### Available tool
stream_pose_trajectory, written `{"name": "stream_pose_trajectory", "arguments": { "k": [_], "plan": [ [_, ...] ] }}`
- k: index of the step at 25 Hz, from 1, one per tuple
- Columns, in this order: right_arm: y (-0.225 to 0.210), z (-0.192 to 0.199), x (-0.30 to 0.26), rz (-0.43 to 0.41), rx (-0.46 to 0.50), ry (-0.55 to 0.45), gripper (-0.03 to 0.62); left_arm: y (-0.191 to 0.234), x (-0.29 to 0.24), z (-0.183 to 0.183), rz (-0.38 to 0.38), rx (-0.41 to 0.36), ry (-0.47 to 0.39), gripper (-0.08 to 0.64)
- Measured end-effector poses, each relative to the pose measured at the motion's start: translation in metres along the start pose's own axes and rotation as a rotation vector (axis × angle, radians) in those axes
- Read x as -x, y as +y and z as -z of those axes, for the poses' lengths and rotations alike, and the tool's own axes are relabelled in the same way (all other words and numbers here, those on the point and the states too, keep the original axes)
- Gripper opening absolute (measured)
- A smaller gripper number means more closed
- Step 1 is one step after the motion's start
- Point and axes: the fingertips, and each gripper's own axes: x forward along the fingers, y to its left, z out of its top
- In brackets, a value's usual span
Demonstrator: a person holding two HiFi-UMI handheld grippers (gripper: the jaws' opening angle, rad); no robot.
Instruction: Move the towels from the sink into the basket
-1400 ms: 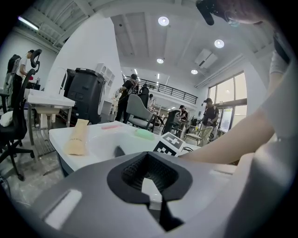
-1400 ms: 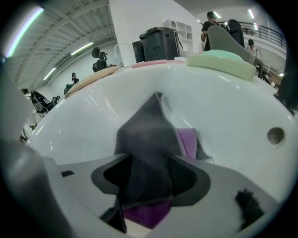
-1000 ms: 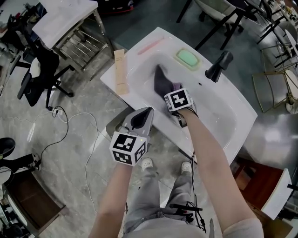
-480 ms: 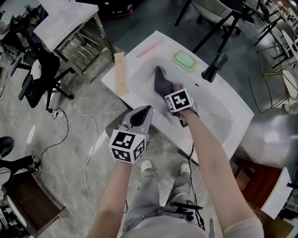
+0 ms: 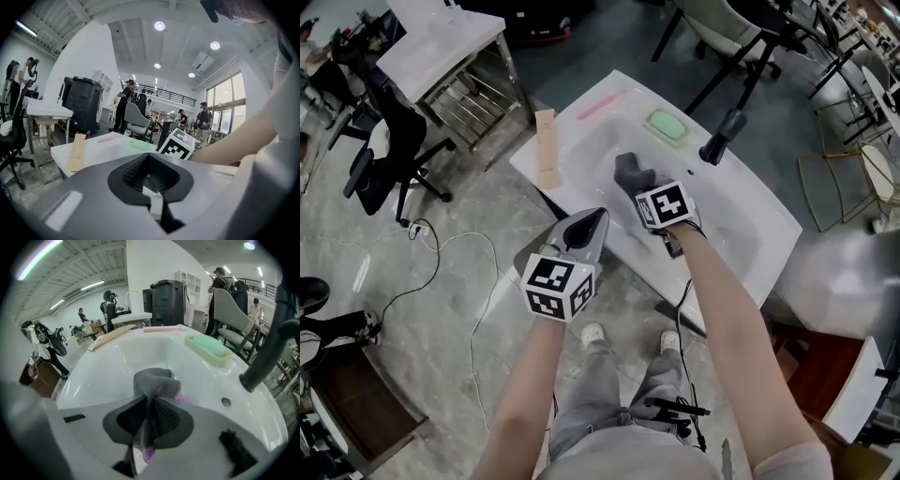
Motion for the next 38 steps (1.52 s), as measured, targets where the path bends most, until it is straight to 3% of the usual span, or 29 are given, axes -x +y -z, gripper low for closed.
{"name": "stream_pose_trajectory", "arguments": {
  "k": [22, 38],
  "plan": [
    [0.034, -0.024, 0.108, -0.043, 0.121, -0.179, 0.055, -0.034, 0.027, -0.04, -0.026, -0.025, -0.052, 0.003],
    [0.058, -0.042, 0.167, -0.046, 0.146, -0.327, 0.055, -0.047, 0.043, -0.073, -0.044, -0.056, -0.114, 0.003]
  ]
}}
